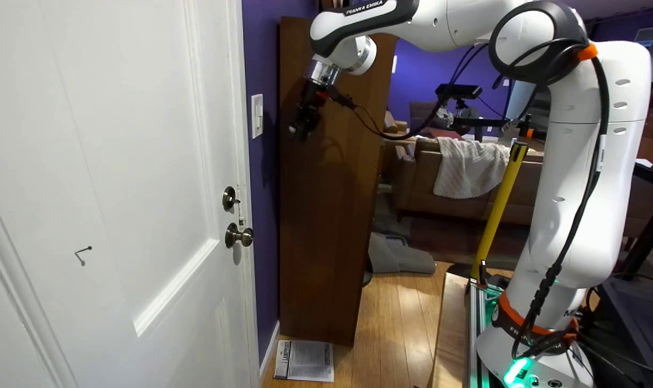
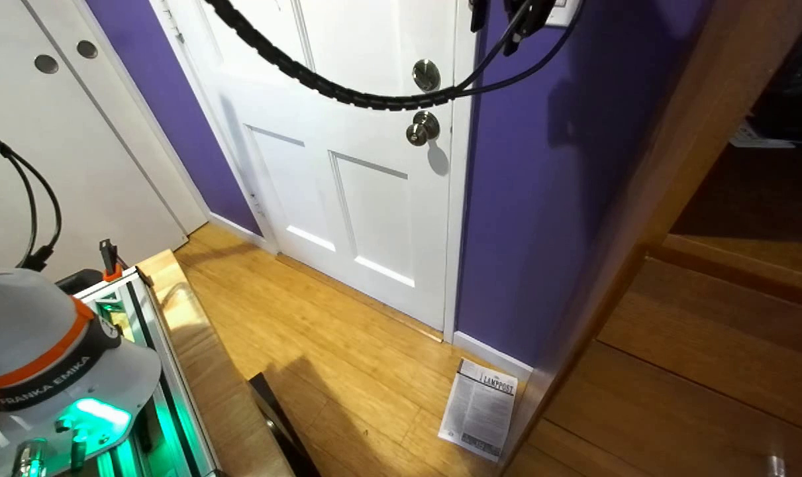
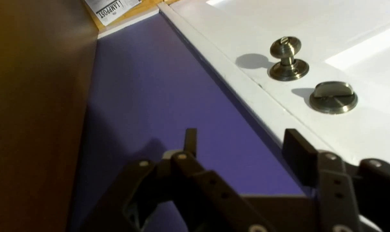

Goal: Switch on the light

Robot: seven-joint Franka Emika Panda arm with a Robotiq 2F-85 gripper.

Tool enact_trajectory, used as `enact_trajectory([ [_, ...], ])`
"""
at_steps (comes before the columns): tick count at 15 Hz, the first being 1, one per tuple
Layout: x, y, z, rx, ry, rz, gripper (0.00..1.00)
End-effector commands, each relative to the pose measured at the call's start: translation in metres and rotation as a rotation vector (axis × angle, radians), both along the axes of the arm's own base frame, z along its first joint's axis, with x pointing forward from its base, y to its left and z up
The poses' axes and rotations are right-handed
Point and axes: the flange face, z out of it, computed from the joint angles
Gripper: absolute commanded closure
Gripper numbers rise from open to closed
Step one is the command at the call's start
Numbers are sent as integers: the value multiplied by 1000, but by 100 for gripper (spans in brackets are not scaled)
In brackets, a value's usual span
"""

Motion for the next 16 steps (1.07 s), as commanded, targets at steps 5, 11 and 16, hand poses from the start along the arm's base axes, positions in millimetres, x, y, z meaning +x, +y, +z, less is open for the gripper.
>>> enact_trajectory([
  [5, -77, 43, -25, -162, 97, 158, 0],
  [11, -103, 109, -39, -255, 70, 238, 0],
  [16, -106, 183, -60, -323, -20, 207, 0],
])
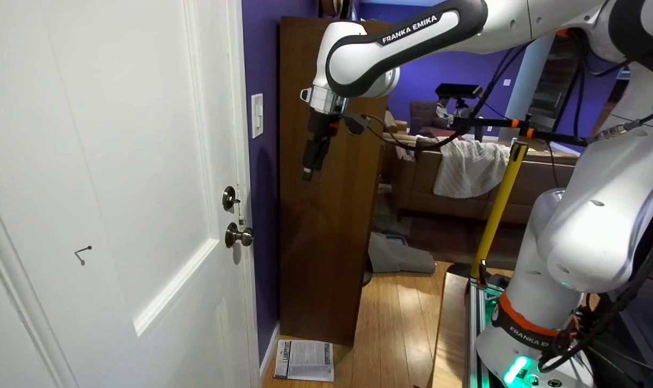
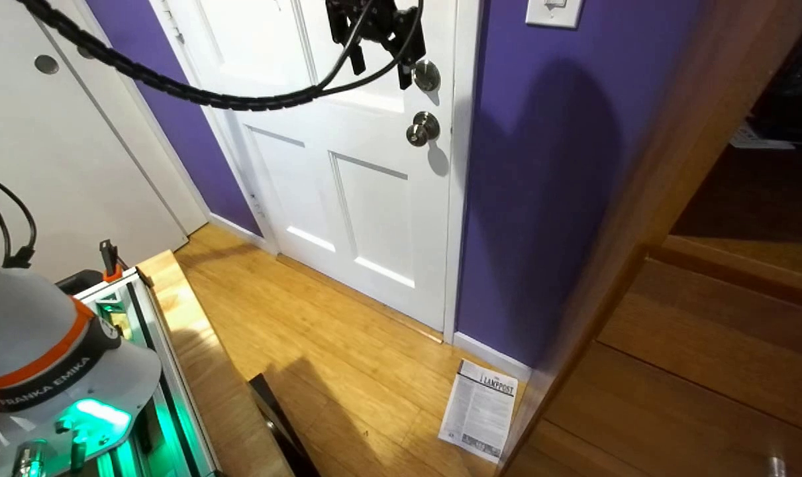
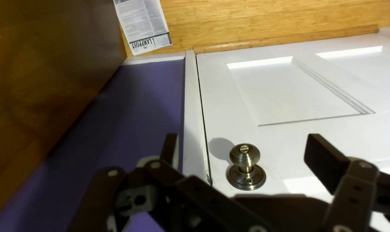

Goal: Switch on the light

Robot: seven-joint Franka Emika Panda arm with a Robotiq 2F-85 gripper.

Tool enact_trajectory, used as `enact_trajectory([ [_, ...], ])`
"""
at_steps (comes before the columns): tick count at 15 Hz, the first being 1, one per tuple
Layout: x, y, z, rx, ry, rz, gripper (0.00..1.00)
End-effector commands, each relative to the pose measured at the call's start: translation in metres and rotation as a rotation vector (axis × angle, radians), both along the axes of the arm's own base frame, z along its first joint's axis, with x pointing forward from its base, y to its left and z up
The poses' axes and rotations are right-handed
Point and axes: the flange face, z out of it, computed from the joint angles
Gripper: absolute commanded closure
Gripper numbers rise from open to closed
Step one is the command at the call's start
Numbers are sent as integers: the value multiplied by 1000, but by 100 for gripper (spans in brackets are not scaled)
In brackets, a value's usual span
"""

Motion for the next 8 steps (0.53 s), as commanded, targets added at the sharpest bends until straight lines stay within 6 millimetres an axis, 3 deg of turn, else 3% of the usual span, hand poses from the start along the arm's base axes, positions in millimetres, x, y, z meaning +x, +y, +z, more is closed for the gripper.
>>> enact_trajectory([
  [1, -11, 48, -20, -61, -100, -24, 0],
  [2, 1, 31, -9, -31, -62, -8, 0],
  [4, -2, 51, -19, -44, -84, -10, 0],
  [8, -3, 50, -20, -45, -88, -18, 0],
])
